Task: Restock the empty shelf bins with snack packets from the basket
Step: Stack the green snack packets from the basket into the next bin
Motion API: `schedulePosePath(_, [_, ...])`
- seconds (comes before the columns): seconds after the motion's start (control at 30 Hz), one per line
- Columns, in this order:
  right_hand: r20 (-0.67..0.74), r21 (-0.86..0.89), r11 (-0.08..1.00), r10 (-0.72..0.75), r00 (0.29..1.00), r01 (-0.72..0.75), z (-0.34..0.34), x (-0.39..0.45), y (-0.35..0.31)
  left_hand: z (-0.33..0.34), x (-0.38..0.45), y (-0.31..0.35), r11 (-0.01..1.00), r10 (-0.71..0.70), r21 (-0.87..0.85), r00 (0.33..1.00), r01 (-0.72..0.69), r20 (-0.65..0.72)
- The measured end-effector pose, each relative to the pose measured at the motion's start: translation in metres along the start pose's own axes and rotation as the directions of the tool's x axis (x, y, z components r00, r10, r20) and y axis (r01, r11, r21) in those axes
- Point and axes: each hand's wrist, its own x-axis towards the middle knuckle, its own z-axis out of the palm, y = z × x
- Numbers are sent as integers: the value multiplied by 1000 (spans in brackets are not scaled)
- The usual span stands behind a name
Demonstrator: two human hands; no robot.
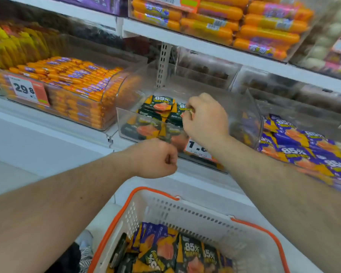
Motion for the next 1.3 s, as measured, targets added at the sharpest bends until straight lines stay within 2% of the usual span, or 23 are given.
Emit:
schedulePosePath(0.07, [-246, 28, 965, -245, 938, 260, -5, -37, -9, 16, -5, 1, 995, -82, 80, 953, 61, 292])
schedulePosePath(0.1, [-300, 48, 939, -311, 902, 340, -2, -58, -11, 25, -8, 0, 988, -131, 130, 900, 84, 417])
schedulePosePath(0.13, [-297, 85, 922, -337, 893, 377, 3, -79, -12, 34, -10, -1, 980, -174, 169, 842, 100, 510])
schedulePosePath(0.17, [-258, 132, 917, -335, 906, 376, 10, -100, -10, 43, -12, -3, 974, -205, 200, 798, 108, 567])
schedulePosePath(0.23, [-91, 197, 940, -267, 959, 280, 30, -146, -2, 56, -17, -4, 964, -233, 244, 763, 103, 603])
schedulePosePath(0.3, [167, 200, 976, -116, 979, 81, 49, -188, 9, 64, -21, -2, 959, -239, 268, 764, 89, 599])
schedulePosePath(0.33, [306, 184, 982, -17, 952, -42, 56, -206, 15, 67, -23, 0, 959, -230, 272, 766, 74, 600])
schedulePosePath(0.37, [452, 142, 977, 81, 888, -162, 61, -221, 21, 70, -24, 3, 958, -228, 281, 763, 63, 605])
schedulePosePath(0.4, [604, 78, 958, 174, 778, -275, 66, -237, 28, 73, -25, 6, 957, -225, 287, 756, 51, 615])
schedulePosePath(0.47, [820, -110, 898, 324, 473, -426, 77, -269, 37, 80, -26, 11, 951, -227, 308, 726, 23, 649])
schedulePosePath(0.5, [856, -189, 864, 378, 353, -466, 85, -286, 41, 83, -25, 12, 946, -232, 324, 710, 5, 665])
schedulePosePath(0.57, [858, -318, 771, 482, 178, -551, 98, -312, 45, 88, -23, 15, 938, -235, 346, 698, -20, 676])
schedulePosePath(0.67, [790, -466, 604, 613, 3, -647, 113, -337, 46, 89, -17, 18, 941, -220, 338, 705, -29, 674])
schedulePosePath(0.73, [747, -538, 531, 660, -78, -655, 126, -350, 50, 90, -13, 18, 945, -224, 327, 710, -10, 668])
schedulePosePath(0.93, [659, -634, 482, 746, -96, -605, 134, -346, 42, 95, -3, 18, 941, -256, 339, 688, 15, 679])
schedulePosePath(1.07, [655, -653, 484, 748, -113, -583, 134, -341, 34, 94, 0, 22, 932, -246, 361, 688, -25, 683])
schedulePosePath(1.17, [708, -580, 529, 704, -62, -619, 128, -337, 25, 91, -2, 23, 934, -242, 357, 698, -22, 674])
schedulePosePath(1.23, [789, -440, 550, 614, -14, -710, 125, -333, 18, 87, -3, 22, 935, -249, 355, 708, -2, 661])
schedulePosePath(1.3, [861, -274, 585, 503, 76, -764, 118, -326, 10, 79, -4, 19, 934, -270, 356, 719, 34, 640])
